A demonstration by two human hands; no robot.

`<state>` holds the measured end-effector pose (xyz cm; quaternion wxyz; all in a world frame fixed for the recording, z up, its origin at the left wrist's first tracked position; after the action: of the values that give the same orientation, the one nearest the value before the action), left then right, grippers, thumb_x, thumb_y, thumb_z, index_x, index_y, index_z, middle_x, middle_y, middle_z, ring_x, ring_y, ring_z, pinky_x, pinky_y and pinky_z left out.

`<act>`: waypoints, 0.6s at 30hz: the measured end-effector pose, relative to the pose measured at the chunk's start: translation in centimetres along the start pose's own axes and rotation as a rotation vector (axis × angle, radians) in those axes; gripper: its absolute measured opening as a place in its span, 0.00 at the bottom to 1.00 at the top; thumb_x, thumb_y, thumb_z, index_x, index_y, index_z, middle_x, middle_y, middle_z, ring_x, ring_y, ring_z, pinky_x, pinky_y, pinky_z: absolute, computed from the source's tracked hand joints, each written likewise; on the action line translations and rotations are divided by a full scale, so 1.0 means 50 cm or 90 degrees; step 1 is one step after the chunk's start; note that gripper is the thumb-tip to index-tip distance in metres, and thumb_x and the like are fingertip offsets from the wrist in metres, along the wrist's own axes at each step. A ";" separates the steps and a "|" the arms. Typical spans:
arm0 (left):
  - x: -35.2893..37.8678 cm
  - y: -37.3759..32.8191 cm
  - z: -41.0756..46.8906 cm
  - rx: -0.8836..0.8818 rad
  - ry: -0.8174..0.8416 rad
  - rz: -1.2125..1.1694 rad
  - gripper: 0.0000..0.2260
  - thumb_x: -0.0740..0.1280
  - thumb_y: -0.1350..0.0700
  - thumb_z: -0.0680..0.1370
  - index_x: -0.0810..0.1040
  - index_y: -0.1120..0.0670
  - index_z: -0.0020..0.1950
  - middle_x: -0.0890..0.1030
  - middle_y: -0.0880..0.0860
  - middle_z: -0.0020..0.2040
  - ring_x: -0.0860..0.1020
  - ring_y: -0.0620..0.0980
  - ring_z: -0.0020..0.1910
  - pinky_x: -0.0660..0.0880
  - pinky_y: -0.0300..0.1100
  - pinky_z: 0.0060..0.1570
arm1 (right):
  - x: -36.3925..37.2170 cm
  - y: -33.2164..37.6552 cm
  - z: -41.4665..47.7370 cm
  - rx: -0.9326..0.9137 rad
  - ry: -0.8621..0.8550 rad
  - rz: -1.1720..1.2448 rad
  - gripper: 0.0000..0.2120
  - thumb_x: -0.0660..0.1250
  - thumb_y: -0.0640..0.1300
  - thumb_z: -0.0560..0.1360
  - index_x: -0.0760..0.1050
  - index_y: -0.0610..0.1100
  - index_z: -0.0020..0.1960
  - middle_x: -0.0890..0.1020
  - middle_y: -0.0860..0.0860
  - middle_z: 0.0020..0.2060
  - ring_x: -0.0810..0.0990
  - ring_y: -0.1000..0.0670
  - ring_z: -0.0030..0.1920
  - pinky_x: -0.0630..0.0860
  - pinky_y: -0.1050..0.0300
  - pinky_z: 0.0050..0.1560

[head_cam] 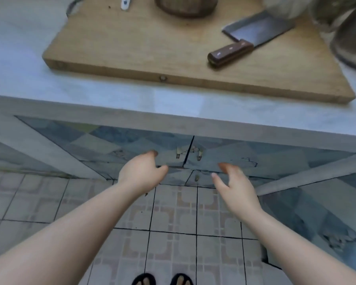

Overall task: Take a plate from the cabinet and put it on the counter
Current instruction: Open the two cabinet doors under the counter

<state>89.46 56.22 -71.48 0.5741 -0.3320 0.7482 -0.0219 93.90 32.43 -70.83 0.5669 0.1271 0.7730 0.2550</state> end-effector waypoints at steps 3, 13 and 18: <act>0.073 0.001 0.043 -0.013 0.048 -0.075 0.28 0.62 0.43 0.72 0.65 0.52 0.70 0.75 0.53 0.66 0.76 0.56 0.60 0.74 0.45 0.53 | 0.036 -0.021 0.045 0.003 -0.001 0.040 0.22 0.59 0.53 0.77 0.67 0.45 0.68 0.72 0.48 0.66 0.71 0.49 0.65 0.65 0.60 0.57; 0.157 -0.025 0.115 -0.028 0.070 -0.296 0.24 0.69 0.46 0.71 0.71 0.51 0.65 0.76 0.50 0.64 0.74 0.50 0.63 0.68 0.41 0.56 | 0.122 -0.040 0.141 0.032 0.031 0.111 0.20 0.58 0.56 0.76 0.70 0.46 0.64 0.74 0.48 0.62 0.74 0.49 0.59 0.65 0.59 0.51; 0.172 -0.046 0.108 0.043 0.084 -0.177 0.23 0.67 0.50 0.70 0.69 0.47 0.65 0.77 0.49 0.61 0.75 0.52 0.59 0.65 0.39 0.47 | 0.151 -0.021 0.143 0.013 0.028 0.150 0.14 0.60 0.53 0.76 0.71 0.48 0.59 0.73 0.52 0.52 0.72 0.53 0.50 0.67 0.58 0.48</act>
<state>94.23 51.82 -79.63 0.5260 -0.4109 0.7298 -0.1478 98.27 37.03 -79.15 0.5144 0.2171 0.7675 0.3151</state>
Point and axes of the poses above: each hand's wrist, its own z-axis towards the middle knuckle, its own x-axis out of the palm, y = z × x, the point moved 10 cm from there along z, towards the middle knuckle
